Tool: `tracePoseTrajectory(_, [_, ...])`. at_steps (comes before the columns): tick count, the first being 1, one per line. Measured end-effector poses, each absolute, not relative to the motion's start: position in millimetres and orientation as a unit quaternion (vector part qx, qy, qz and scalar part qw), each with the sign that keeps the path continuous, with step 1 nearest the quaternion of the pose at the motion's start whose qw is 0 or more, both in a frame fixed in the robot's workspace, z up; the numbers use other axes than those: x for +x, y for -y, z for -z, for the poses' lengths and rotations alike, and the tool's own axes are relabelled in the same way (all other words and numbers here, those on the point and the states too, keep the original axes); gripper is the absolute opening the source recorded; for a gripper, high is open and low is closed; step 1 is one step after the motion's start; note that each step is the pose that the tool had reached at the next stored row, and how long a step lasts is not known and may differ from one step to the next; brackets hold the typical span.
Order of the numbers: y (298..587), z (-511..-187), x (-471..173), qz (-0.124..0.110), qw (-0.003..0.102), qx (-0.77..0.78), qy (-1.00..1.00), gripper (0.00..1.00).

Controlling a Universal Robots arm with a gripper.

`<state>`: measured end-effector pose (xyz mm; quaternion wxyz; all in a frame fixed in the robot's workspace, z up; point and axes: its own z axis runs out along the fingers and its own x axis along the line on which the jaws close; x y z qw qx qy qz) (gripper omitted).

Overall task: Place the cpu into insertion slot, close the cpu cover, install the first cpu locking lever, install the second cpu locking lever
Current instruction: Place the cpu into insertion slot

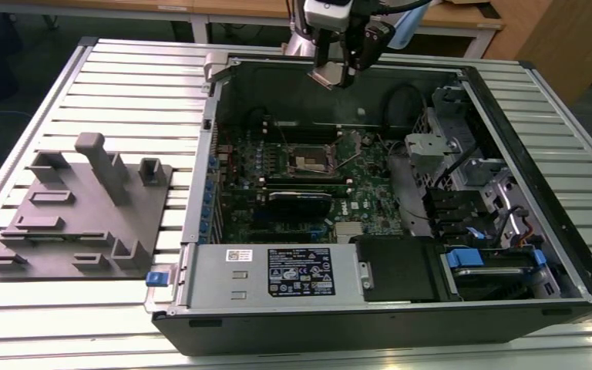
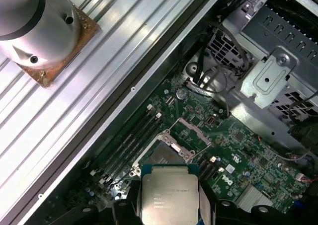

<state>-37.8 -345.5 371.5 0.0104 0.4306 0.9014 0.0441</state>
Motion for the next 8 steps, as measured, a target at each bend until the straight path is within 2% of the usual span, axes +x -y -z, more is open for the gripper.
tracePoseTrajectory(8, [345.5, -371.5, -37.8, -0.044, 0.011, 0.433, -0.900, 0.54])
